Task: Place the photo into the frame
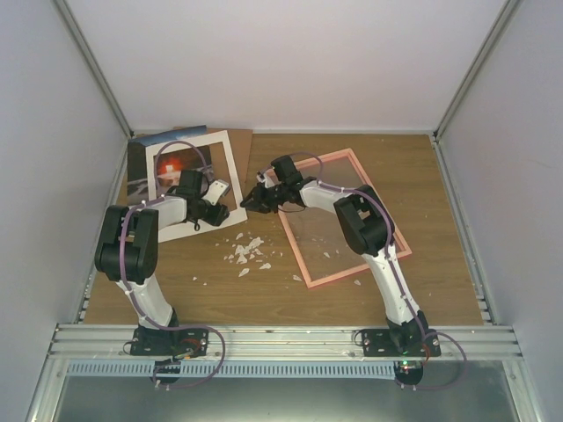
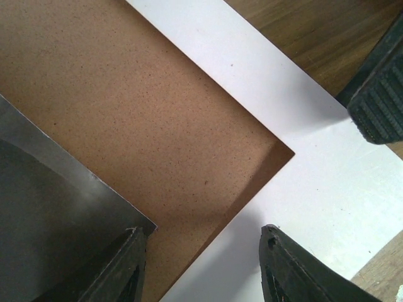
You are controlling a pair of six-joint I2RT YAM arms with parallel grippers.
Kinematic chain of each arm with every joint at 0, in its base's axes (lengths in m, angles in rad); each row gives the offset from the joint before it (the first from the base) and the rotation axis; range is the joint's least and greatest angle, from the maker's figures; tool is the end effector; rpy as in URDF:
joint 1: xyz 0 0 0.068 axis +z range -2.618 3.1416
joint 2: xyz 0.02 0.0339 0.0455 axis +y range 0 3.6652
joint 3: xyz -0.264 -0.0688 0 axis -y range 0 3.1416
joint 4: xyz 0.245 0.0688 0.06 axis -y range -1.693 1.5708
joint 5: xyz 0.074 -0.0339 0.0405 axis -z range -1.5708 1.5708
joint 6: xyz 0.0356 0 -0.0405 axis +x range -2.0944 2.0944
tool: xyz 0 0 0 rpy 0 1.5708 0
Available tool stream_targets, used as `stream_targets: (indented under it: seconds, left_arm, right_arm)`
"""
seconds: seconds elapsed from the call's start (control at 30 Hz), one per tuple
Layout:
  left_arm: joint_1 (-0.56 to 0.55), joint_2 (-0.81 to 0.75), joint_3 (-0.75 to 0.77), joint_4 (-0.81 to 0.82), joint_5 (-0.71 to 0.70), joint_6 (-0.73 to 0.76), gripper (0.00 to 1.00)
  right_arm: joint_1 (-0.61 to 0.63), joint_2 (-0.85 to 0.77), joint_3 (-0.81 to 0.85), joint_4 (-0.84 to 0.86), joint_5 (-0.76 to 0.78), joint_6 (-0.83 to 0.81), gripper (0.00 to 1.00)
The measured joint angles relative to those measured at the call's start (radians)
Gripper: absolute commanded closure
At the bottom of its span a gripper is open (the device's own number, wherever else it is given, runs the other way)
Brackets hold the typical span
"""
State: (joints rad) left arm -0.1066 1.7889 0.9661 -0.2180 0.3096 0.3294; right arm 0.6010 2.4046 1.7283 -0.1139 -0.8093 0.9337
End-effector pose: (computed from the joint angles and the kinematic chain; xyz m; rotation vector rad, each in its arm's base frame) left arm 0.3392 -0.0472 0.1394 0.6608 2.4807 -0.3204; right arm 0.4089 0.3116 0.1143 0.0218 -2.7100 -1.5850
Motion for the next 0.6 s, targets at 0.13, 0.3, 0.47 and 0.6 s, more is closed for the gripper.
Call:
stream_targets:
  seconds: [0.13, 0.3, 0.47, 0.6]
  left_arm:
    - [0.000, 0.000, 0.000, 0.000, 0.000, 0.000, 0.49]
    - [0.000, 0.000, 0.000, 0.001, 0.000, 0.001, 0.49]
    - [-0.004, 0.000, 0.000, 0.002, -0.004, 0.002, 0.49]
    - [-0.005, 0.000, 0.000, 0.005, -0.005, 0.003, 0.48]
  right_arm:
    - [0.000, 0.000, 0.000, 0.026, 0.000, 0.010, 0.76]
    - [0.000, 0.002, 0.000, 0.050, 0.001, 0.028, 0.80]
    - [0.000, 0.021, 0.001, 0.053, 0.005, 0.026, 0.96]
    - [0.000, 0.028, 0.012, 0.034, 0.008, 0.010, 0.99]
